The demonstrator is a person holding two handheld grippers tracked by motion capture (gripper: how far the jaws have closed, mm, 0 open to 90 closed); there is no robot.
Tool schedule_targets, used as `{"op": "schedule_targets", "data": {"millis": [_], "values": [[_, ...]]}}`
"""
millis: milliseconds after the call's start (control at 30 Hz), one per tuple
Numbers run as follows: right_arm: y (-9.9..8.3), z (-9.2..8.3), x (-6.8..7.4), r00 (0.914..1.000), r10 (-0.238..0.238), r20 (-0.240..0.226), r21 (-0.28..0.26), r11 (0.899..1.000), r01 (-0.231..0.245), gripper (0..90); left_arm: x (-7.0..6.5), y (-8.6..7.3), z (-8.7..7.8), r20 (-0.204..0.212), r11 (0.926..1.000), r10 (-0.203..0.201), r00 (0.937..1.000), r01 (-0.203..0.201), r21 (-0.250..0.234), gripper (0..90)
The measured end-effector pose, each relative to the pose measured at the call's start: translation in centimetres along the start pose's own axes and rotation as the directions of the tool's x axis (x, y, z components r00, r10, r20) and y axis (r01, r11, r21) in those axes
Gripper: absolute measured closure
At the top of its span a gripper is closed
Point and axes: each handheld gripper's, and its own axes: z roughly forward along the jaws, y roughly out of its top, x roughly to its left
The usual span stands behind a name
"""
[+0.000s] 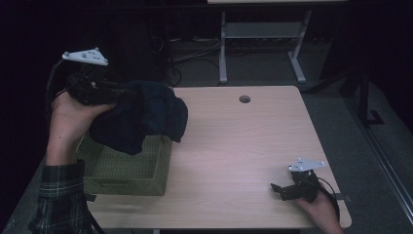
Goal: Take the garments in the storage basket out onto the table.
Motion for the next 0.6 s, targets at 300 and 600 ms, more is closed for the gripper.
{"op": "schedule_targets", "data": {"millis": [300,600], "values": [[0.0,0.0,0.0,1.0,0.0,0.0,0.0,1.0,0.0,1.4,-1.7,1.5,1.4,0.045,0.9999,0.006,0.999,-0.006,-0.012,78.7],[0.0,0.0,0.0,1.0,0.0,0.0,0.0,1.0,0.0,1.4,-2.9,2.7,3.3,0.095,0.9996,0.028,0.9951,-0.028,-0.002,78.7]]}}
